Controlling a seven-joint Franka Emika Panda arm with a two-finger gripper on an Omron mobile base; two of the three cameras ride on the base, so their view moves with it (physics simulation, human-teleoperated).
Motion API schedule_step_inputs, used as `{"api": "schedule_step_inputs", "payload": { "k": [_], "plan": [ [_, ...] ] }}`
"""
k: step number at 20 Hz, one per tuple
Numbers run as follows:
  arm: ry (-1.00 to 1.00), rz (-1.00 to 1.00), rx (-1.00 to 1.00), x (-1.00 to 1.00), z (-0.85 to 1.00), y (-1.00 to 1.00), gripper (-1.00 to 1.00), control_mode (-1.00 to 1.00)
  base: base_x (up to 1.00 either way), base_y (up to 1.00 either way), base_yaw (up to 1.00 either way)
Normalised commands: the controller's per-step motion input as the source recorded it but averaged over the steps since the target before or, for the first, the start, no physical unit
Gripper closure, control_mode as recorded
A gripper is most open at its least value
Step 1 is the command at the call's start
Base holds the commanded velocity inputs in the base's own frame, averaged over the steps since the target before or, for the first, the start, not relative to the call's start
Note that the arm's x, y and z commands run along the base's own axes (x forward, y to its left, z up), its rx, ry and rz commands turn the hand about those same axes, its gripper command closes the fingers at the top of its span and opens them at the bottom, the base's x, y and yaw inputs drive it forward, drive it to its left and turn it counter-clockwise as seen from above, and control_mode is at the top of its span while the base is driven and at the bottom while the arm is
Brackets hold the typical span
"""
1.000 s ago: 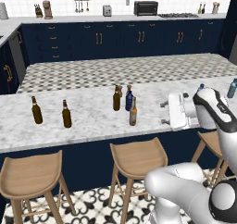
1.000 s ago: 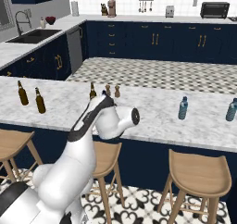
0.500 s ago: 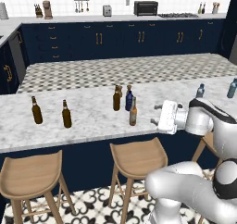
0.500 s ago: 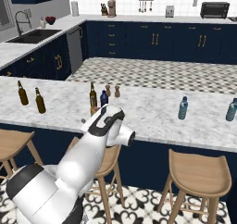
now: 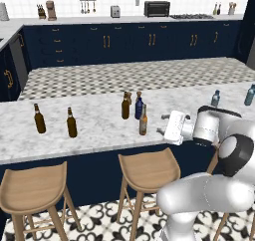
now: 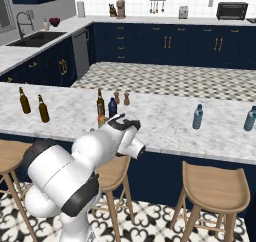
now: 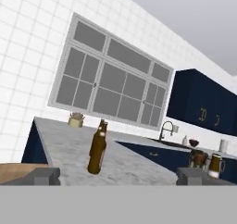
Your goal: Move the plastic bottles in the middle to the plastics group, and the glass bottles in the middle to the glass group.
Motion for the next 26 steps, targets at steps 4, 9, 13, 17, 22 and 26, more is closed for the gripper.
{"api": "schedule_step_inputs", "payload": {
  "k": [4, 9, 13, 17, 22, 26],
  "plan": [
    [0.18, 0.00, 0.00, 0.33, -0.13, -0.02, -1.00, -1.00, 0.00, 0.00, 0.00],
    [0.23, 0.00, 0.00, 0.25, -0.07, -0.01, -1.00, -1.00, 0.00, 0.00, 0.00],
    [0.03, 0.00, 0.00, 0.10, -0.07, 0.01, -1.00, -1.00, 0.00, 0.00, 0.00],
    [0.00, 0.00, 0.00, 0.04, -0.08, 0.08, -1.00, -1.00, 0.00, 0.00, 0.00],
    [0.00, 0.00, 0.00, 0.13, -0.11, 0.19, -1.00, -1.00, 0.00, 0.00, 0.00],
    [0.00, 0.00, 0.00, 0.26, -0.05, 0.13, -1.00, -1.00, 0.00, 0.00, 0.00]
  ]
}}
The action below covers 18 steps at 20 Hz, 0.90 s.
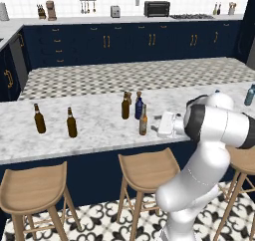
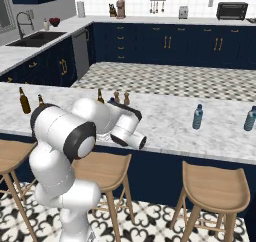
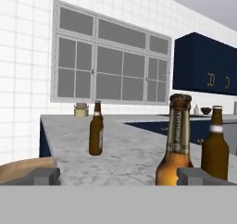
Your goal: Move the plastic bottles in the middle to the plastics group, and the glass bottles in the middle to the glass group.
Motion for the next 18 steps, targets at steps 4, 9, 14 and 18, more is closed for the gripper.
{"api": "schedule_step_inputs", "payload": {
  "k": [4, 9, 14, 18],
  "plan": [
    [0.00, 0.00, -0.01, 0.30, -0.09, 0.01, -1.00, -1.00, 0.00, 0.00, 0.00],
    [0.00, 0.00, -0.02, 0.25, -0.14, 0.01, -1.00, -1.00, 0.00, 0.00, 0.00],
    [0.00, 0.00, -0.01, 0.21, -0.20, 0.00, -1.00, -1.00, 0.00, 0.00, 0.00],
    [0.04, 0.00, 0.00, 0.34, -0.25, 0.00, -1.00, -1.00, 0.00, 0.00, 0.00]
  ]
}}
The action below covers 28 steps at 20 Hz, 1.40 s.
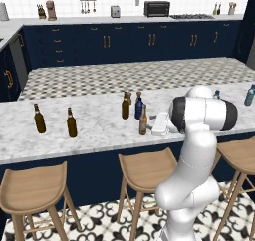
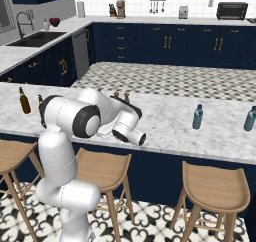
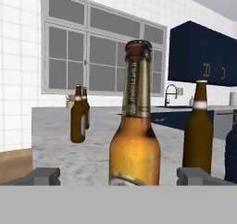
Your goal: Move the plastic bottles in the middle to the plastics group, and the glass bottles in the middle to the glass group.
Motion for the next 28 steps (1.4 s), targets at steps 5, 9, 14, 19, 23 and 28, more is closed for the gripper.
{"api": "schedule_step_inputs", "payload": {
  "k": [5, 9, 14, 19, 23, 28],
  "plan": [
    [0.03, 0.00, 0.00, 0.28, -0.15, 0.00, -1.00, -1.00, 0.00, 0.00, 0.00],
    [0.02, 0.00, 0.00, 0.18, -0.12, 0.00, -1.00, -1.00, 0.00, 0.00, 0.00],
    [0.00, 0.00, 0.00, 0.00, -0.07, 0.12, -1.00, -1.00, 0.00, 0.00, 0.00],
    [0.00, 0.00, 0.00, 0.07, -0.03, 0.19, -1.00, -1.00, 0.00, 0.00, 0.00],
    [0.00, 0.00, 0.00, 0.11, 0.00, 0.16, -1.00, -1.00, 0.00, 0.00, 0.00],
    [0.00, 0.00, 0.00, 0.08, 0.00, 0.16, -1.00, -1.00, 0.00, 0.00, 0.00]
  ]
}}
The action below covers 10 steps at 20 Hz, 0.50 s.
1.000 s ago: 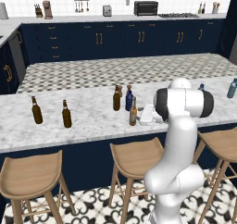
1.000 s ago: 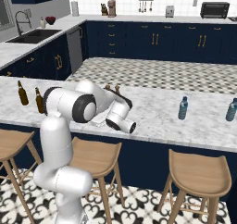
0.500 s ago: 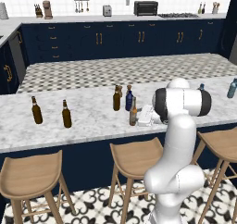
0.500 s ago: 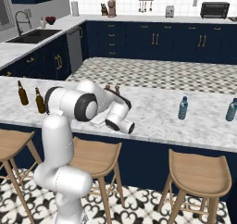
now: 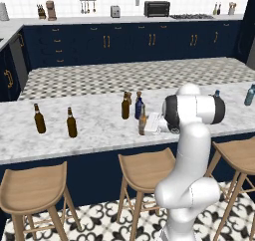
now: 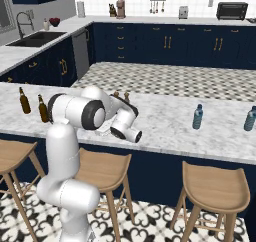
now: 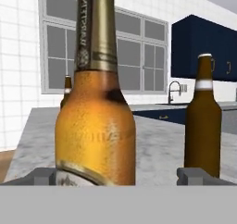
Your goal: Move the plastic bottles in the middle to the plastics group, and the glass bottles in the middle to the glass group.
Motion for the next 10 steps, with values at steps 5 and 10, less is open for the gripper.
{"api": "schedule_step_inputs", "payload": {
  "k": [5, 10],
  "plan": [
    [0.00, 0.00, 0.00, 0.03, 0.00, 0.07, 1.00, -1.00, 0.00, 0.00, 0.00],
    [0.00, 0.00, 0.00, -0.05, 0.01, 0.02, 1.00, -1.00, 0.00, 0.00, 0.00]
  ]
}}
